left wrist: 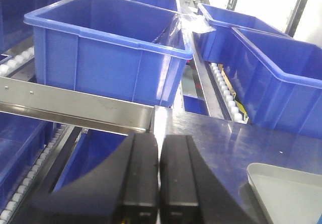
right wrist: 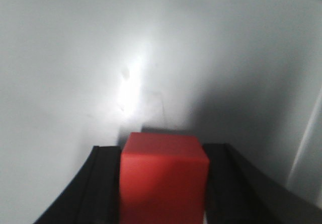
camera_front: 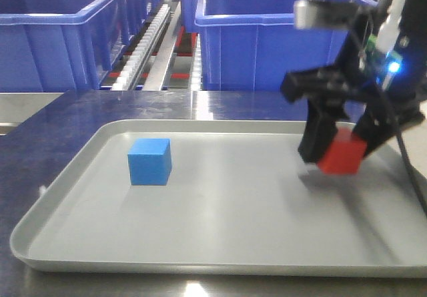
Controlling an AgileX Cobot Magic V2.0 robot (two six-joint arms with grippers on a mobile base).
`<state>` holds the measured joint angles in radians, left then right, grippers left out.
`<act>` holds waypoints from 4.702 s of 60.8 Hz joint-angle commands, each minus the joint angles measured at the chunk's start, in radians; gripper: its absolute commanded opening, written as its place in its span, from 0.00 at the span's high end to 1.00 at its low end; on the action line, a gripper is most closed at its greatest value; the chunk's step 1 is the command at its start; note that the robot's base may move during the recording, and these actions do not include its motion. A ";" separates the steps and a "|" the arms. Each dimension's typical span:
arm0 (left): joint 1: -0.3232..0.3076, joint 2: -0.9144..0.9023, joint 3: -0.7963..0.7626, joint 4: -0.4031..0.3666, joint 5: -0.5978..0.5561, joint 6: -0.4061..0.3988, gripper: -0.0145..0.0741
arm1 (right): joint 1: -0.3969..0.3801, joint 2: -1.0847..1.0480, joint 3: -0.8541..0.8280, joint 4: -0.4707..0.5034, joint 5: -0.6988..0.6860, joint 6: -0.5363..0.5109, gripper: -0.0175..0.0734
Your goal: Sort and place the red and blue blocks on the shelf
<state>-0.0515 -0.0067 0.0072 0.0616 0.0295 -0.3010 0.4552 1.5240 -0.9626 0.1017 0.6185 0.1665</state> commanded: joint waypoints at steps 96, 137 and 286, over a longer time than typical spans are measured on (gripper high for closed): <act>0.004 -0.013 0.025 -0.006 -0.086 0.001 0.70 | -0.505 -1.212 0.541 -0.120 -0.371 -0.001 0.75; 0.004 -0.013 0.025 -0.006 -0.086 0.001 0.70 | -0.503 -1.211 0.541 -0.120 -0.367 -0.001 0.75; -0.211 1.077 -0.954 -0.132 0.605 -0.001 0.70 | -0.503 -1.211 0.541 -0.120 -0.367 -0.001 0.75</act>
<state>-0.2535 1.0565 -0.9070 0.0000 0.6788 -0.3010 -0.0433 0.3040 -0.3934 0.0000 0.3431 0.1665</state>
